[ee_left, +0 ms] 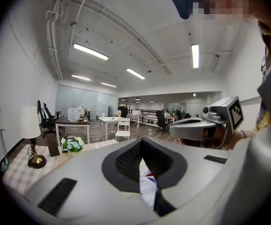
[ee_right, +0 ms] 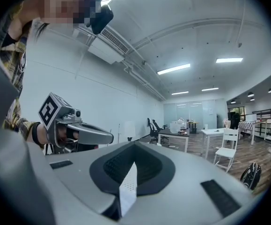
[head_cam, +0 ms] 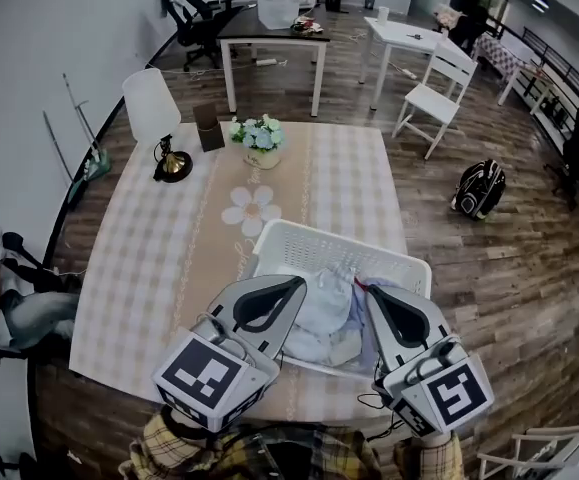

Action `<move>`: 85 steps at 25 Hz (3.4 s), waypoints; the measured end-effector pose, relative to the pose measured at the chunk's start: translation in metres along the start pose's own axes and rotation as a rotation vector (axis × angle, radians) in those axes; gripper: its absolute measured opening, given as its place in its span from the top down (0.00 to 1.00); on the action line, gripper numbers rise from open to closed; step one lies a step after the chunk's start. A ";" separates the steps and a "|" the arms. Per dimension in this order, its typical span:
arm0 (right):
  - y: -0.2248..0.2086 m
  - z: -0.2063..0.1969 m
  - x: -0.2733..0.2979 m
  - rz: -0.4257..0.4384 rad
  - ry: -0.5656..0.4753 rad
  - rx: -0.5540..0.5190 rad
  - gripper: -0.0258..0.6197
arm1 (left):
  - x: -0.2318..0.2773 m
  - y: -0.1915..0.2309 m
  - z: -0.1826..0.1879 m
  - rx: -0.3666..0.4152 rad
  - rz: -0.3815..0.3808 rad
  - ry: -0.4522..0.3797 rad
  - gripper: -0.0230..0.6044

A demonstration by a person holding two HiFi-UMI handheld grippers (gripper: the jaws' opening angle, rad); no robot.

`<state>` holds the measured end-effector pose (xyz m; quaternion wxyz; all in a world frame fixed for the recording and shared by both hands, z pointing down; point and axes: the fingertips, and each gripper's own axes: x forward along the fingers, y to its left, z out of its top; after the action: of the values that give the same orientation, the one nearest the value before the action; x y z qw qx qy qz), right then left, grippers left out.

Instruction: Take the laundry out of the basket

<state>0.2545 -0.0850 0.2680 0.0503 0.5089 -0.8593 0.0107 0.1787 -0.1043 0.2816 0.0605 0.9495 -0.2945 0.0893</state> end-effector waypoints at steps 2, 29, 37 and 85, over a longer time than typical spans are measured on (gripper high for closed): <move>-0.001 -0.004 0.006 0.013 0.015 0.004 0.96 | 0.005 0.006 -0.006 0.004 -0.004 0.034 0.94; 0.054 -0.171 0.045 0.560 0.695 -0.061 0.41 | 0.090 0.008 -0.132 0.362 -0.426 0.654 0.61; 0.072 -0.218 0.041 0.662 0.837 -0.108 0.36 | 0.125 0.022 -0.166 0.268 -0.410 0.781 0.57; 0.055 -0.229 0.057 0.506 0.864 -0.308 0.83 | 0.135 0.028 -0.234 0.004 -0.303 1.047 0.89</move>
<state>0.1961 -0.0925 0.5027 0.4702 0.2214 -0.8479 0.1050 0.2405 -0.1621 0.5400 0.2093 0.8100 -0.0847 0.5413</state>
